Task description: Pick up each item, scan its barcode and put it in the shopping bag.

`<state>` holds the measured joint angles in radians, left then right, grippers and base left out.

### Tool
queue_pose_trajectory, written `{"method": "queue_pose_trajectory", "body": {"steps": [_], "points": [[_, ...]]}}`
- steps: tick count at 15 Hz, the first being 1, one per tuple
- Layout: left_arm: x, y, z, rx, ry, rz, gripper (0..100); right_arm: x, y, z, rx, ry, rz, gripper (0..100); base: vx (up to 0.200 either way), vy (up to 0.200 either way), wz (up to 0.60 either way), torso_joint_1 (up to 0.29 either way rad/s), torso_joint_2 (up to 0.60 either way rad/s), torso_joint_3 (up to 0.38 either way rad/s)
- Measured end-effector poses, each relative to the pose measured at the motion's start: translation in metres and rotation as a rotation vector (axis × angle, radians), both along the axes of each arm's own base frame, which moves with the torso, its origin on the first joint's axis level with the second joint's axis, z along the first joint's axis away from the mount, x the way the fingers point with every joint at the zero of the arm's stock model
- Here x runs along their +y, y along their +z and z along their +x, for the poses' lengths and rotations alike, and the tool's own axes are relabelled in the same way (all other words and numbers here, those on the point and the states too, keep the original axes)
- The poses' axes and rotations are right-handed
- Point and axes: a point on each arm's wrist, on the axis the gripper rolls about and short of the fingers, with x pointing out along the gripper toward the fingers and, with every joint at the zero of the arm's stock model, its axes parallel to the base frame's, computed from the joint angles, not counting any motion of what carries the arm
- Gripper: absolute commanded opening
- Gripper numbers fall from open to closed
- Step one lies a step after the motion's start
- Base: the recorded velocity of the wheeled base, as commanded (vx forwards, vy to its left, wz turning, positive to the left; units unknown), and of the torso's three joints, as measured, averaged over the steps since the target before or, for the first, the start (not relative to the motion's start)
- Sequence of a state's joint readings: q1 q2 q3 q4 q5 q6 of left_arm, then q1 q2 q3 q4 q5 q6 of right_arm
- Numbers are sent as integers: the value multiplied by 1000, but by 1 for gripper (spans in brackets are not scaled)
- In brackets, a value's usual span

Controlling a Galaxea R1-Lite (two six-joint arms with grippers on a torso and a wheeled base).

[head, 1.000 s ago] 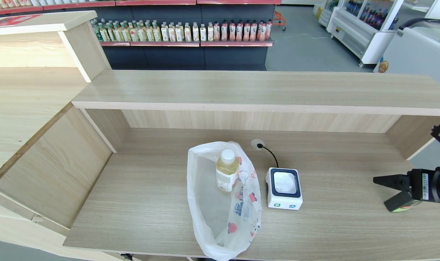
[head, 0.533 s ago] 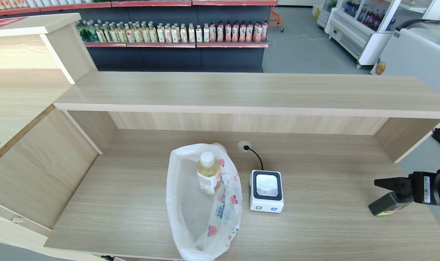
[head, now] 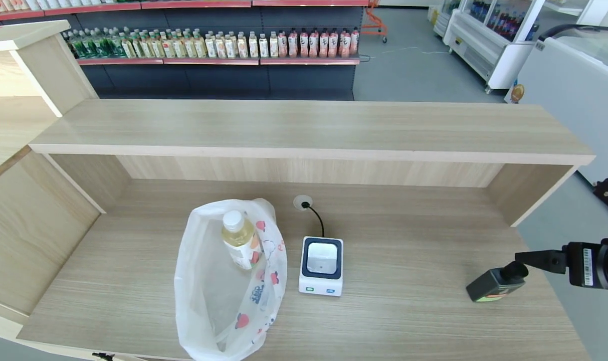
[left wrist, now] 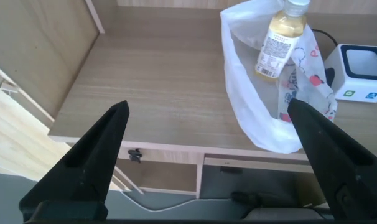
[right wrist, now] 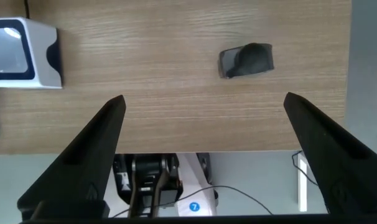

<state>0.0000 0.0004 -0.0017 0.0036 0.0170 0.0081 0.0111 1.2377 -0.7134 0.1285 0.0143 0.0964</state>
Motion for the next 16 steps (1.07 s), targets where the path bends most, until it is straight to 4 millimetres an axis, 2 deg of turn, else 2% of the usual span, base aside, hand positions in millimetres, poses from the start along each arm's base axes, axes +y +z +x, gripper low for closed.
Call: {"method": "queue_pose_trajectory", "body": {"steps": [1,10,12,16], "points": [[0,0,0,0,-1,0,100,0,-2,-1,11,1,0,100,0,0,0,0,0,0],[0,0,0,0,0,0,100,-1,-7,-7,29,22,-42,100,-200,-200,0,-1,4,2],[0,0,0,0,0,0,100,-2,-7,-5,35,15,-71,100,0,0,0,0,0,0],[0,0,0,0,0,2,100,-3,-8,0,40,17,-79,100,0,-200,0,4,4,0]]}}
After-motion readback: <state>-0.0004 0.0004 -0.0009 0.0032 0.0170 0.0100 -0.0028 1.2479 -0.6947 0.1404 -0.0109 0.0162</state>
